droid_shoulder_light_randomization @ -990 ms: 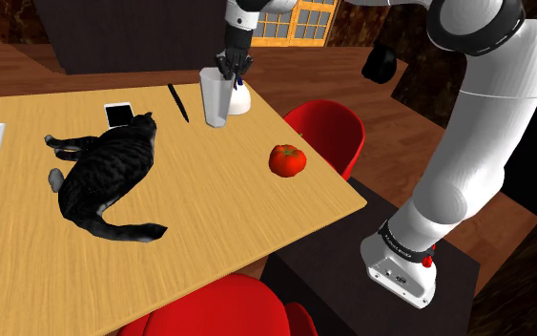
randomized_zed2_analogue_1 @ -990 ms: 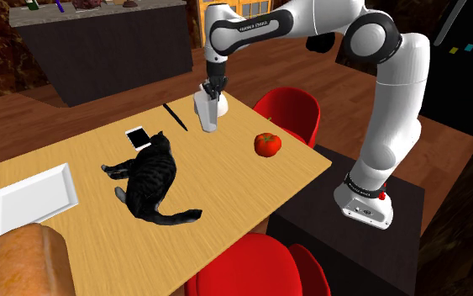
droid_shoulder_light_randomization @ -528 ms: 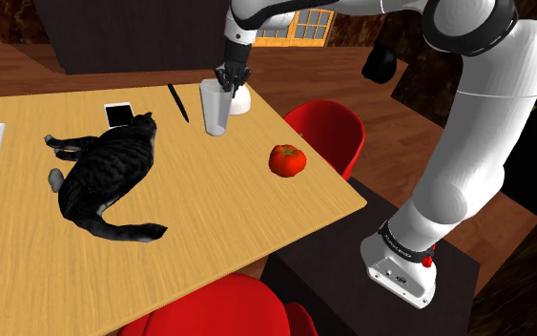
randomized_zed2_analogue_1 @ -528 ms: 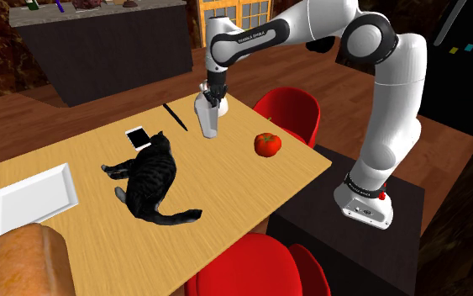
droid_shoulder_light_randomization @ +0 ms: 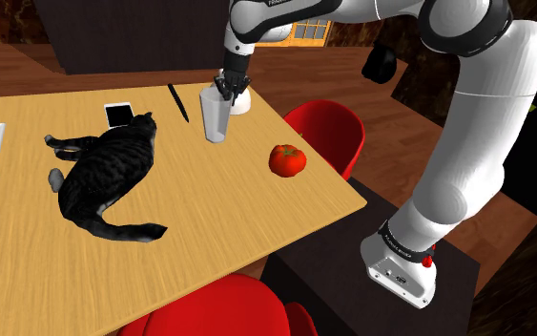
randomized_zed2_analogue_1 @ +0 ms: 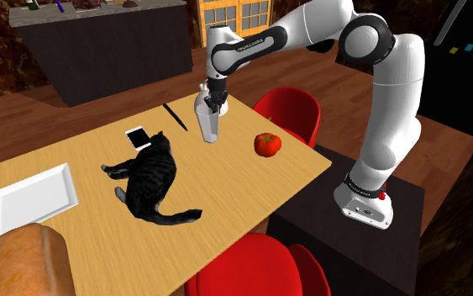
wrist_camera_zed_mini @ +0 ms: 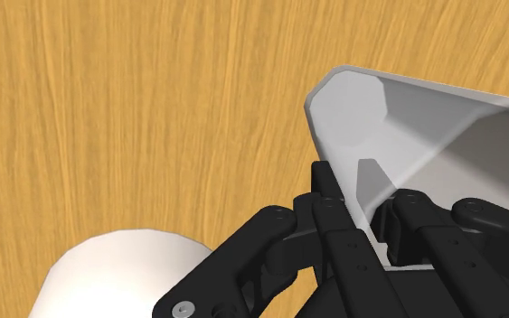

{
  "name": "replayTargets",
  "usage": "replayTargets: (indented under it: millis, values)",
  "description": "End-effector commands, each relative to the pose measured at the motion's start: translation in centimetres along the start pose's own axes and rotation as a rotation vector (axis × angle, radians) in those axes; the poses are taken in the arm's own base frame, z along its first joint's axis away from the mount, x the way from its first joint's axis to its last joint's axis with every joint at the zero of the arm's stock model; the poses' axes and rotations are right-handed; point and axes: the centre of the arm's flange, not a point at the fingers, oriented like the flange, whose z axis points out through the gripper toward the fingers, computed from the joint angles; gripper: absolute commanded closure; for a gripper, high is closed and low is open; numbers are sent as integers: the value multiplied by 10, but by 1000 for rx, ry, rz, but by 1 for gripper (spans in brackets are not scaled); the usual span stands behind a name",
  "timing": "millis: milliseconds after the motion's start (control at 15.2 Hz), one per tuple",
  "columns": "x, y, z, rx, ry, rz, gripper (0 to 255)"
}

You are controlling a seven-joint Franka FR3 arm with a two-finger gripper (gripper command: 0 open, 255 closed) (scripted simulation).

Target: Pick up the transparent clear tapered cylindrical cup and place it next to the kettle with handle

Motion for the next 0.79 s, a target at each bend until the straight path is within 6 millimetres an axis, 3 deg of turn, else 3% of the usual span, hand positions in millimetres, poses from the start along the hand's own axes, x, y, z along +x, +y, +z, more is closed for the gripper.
replayTargets:
  millis: [0,198,264,594,726]
  values:
    - [0,0,0,0,1,0,255]
    - [0,0,0,0,1,0,255]
    - [0,0,0,0,1,0,0]
    - [0,0,0,0,1,0,0]
    - [0,0,-26,0,1,0,0]
